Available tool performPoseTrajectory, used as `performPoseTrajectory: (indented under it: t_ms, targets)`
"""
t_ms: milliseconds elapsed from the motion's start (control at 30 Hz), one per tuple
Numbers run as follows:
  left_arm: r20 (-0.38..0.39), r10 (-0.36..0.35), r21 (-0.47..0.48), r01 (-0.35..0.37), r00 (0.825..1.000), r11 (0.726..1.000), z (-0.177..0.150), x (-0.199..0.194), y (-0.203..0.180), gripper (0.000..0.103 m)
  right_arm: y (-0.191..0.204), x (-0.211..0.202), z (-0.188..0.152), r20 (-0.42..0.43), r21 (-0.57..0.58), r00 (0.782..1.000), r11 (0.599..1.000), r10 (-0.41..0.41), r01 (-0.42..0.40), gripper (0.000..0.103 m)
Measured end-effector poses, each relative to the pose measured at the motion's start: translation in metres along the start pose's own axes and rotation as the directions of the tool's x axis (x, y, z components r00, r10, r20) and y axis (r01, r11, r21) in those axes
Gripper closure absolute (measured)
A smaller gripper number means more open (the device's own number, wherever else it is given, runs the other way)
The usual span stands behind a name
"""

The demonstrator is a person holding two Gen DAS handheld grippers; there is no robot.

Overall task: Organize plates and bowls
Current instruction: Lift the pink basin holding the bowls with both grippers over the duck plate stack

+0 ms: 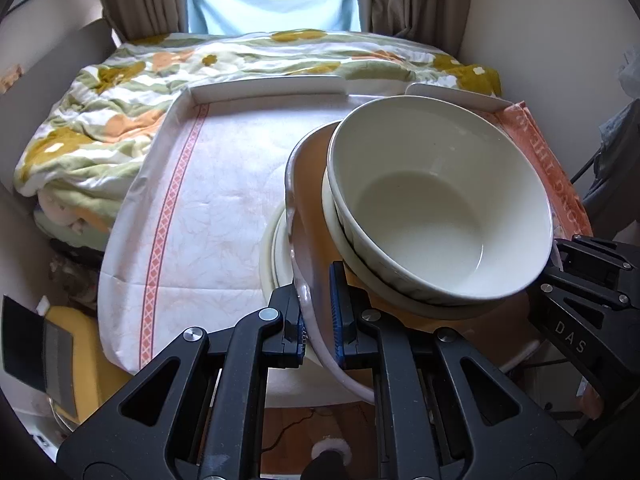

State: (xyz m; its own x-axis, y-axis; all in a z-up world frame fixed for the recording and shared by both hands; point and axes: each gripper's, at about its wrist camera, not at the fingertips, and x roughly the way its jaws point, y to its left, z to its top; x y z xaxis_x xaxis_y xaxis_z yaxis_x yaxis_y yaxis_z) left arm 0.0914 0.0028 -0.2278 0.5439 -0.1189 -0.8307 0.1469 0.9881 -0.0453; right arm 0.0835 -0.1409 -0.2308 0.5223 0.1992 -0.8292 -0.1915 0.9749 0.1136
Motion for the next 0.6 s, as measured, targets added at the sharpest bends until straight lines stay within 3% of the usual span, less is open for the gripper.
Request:
performPoseTrajectory:
  t_ms: [600]
  targets:
    - [0.006,-0.007,0.014,0.007,1.000,1.000,-0.007,0.035,0.013,0.095,0.002,0.033,-0.006,0.021,0.021,1.000,1.000,-0.006,0.005,0.095]
